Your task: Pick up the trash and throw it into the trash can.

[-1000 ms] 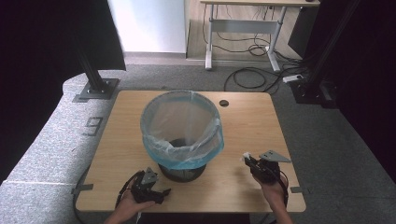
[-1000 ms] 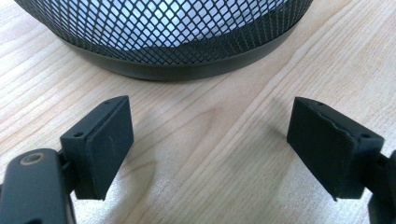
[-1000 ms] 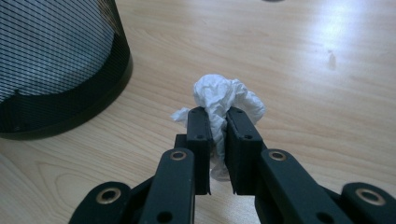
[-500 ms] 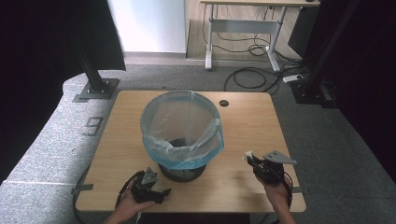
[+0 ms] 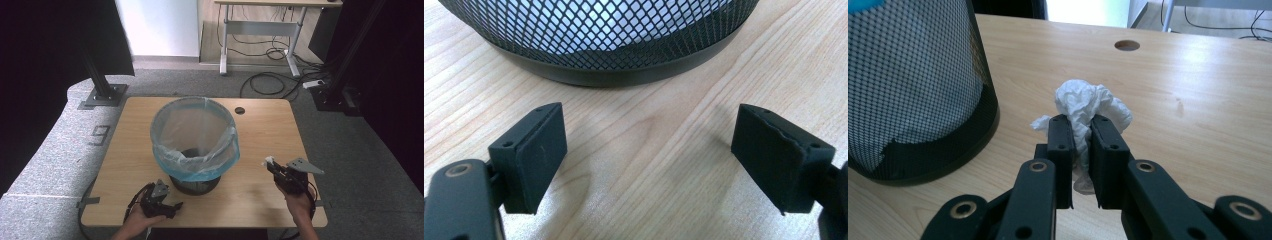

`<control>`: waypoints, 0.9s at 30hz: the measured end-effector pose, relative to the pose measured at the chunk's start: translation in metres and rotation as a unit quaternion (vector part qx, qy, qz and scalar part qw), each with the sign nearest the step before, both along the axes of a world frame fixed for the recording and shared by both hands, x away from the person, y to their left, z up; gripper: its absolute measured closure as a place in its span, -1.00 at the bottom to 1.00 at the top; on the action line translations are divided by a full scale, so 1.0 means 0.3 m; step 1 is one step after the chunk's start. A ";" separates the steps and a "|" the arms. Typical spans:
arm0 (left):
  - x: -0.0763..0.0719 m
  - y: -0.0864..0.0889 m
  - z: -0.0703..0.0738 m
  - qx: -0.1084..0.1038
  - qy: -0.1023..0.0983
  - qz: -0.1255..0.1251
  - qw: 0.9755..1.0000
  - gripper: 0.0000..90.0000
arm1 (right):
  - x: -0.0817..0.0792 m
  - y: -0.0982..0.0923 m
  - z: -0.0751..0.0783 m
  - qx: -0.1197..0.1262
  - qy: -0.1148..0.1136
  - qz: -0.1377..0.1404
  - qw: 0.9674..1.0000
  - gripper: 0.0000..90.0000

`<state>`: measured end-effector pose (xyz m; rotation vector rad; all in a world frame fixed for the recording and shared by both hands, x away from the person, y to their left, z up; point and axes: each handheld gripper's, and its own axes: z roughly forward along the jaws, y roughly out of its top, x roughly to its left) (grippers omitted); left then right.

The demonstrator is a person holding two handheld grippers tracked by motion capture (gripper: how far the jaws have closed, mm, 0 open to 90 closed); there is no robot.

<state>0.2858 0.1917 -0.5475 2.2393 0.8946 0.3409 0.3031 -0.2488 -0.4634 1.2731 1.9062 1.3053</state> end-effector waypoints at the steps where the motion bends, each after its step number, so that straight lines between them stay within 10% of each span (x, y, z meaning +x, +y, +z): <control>1: 0.000 0.000 0.000 0.000 0.000 0.000 1.000 -0.68 | -0.001 -0.001 0.003 0.000 -0.002 -0.001 1.000 0.77; 27: 0.000 0.000 0.000 0.001 0.000 0.000 1.000 -0.68 | -0.027 0.019 0.100 0.023 -0.040 0.017 0.999 0.77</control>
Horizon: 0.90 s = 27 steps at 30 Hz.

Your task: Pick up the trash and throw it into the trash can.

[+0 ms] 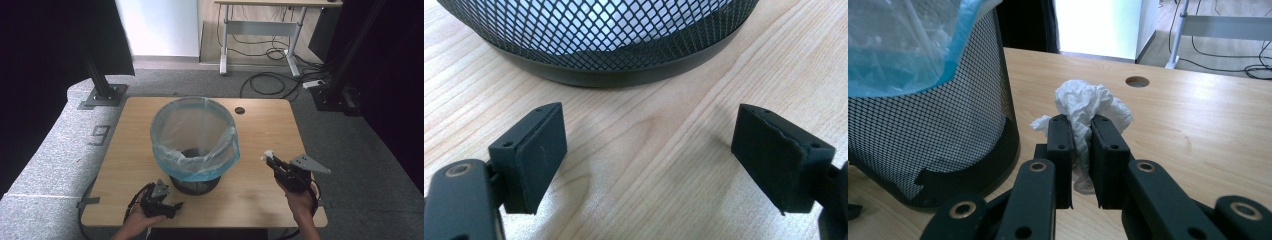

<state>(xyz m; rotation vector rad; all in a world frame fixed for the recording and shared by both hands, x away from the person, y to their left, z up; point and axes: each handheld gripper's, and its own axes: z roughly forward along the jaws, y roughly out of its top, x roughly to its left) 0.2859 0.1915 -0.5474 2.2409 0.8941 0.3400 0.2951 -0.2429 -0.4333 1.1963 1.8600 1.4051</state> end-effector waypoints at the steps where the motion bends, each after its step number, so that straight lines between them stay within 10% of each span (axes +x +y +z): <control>1: 0.000 0.000 0.000 0.000 0.000 0.000 1.000 -0.68 | -0.001 0.001 0.004 0.001 -0.002 0.000 1.000 0.77; 27: 0.000 -0.001 0.000 0.000 0.000 0.000 1.000 -0.68 | -0.001 0.022 0.085 0.020 -0.029 0.005 0.999 0.77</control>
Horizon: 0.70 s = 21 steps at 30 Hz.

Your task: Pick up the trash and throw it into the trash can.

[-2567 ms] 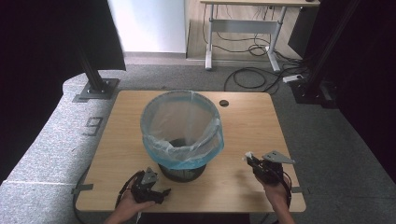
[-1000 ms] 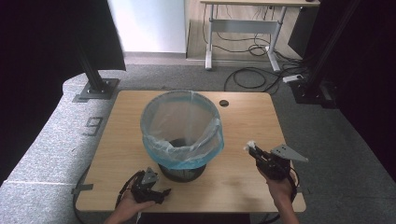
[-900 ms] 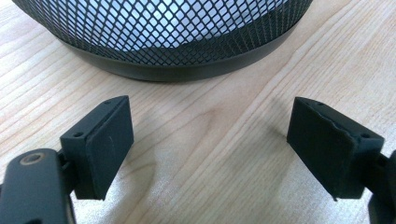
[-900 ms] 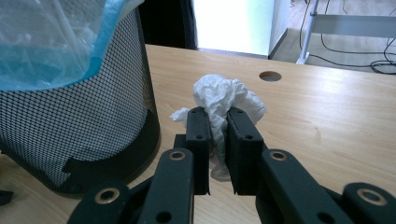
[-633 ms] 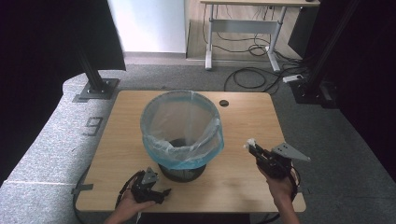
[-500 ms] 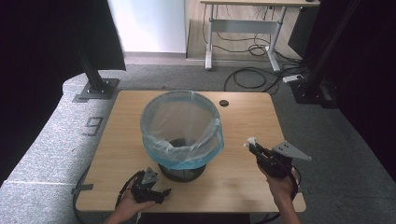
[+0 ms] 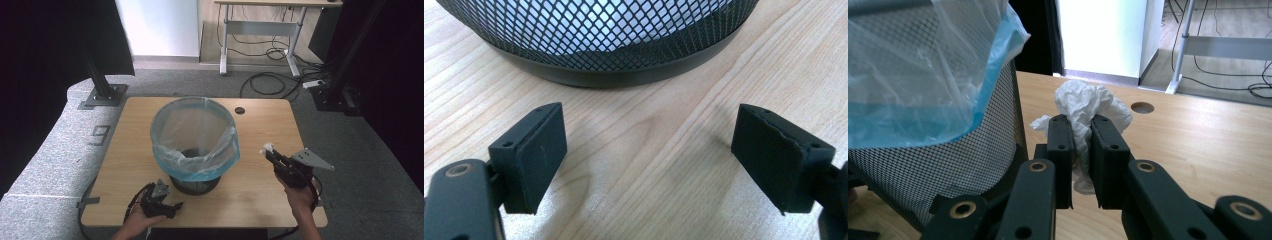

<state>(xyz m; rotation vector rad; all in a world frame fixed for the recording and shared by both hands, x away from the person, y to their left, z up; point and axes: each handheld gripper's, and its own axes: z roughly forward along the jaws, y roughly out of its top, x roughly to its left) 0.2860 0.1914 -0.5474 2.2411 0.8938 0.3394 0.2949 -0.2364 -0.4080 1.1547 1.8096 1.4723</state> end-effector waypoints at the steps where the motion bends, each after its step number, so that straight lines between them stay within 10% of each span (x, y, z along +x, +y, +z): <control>1: 0.000 0.000 0.000 0.000 0.000 0.000 1.000 -0.68 | 0.000 0.000 0.003 0.000 -0.001 0.001 1.000 0.77; 21: -0.001 0.000 0.000 -0.001 0.000 0.001 1.000 -0.68 | 0.022 0.043 0.039 -0.006 -0.013 0.013 1.000 0.77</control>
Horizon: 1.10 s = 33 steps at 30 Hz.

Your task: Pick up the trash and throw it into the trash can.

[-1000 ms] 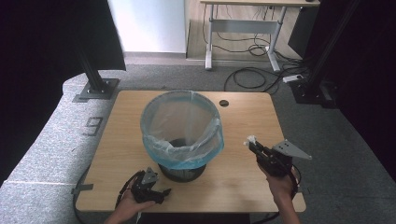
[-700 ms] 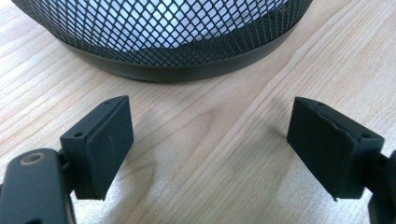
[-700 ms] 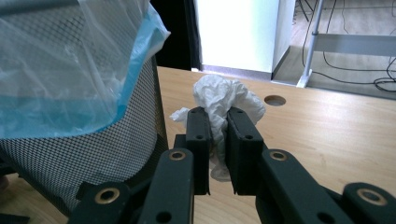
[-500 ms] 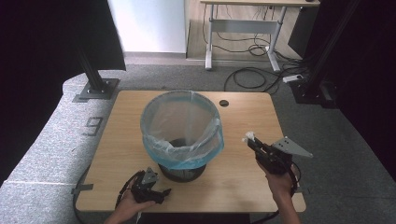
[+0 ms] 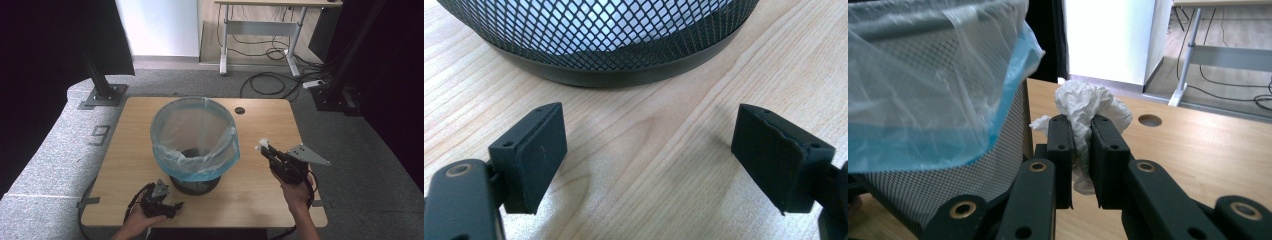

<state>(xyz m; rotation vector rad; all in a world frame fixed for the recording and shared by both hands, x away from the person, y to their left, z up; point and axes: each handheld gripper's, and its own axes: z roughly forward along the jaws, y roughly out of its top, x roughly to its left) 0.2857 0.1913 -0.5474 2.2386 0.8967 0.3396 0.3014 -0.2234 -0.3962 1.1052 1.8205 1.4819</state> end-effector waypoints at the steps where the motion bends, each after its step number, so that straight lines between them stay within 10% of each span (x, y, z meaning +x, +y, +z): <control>1: 0.000 0.000 0.000 0.000 0.000 0.000 1.000 -0.68 | 0.001 0.004 0.006 0.001 -0.002 0.001 1.000 0.77; 33: 0.000 0.001 0.001 0.002 0.001 -0.001 1.000 -0.68 | 0.028 0.084 0.174 0.016 -0.033 0.030 0.999 0.76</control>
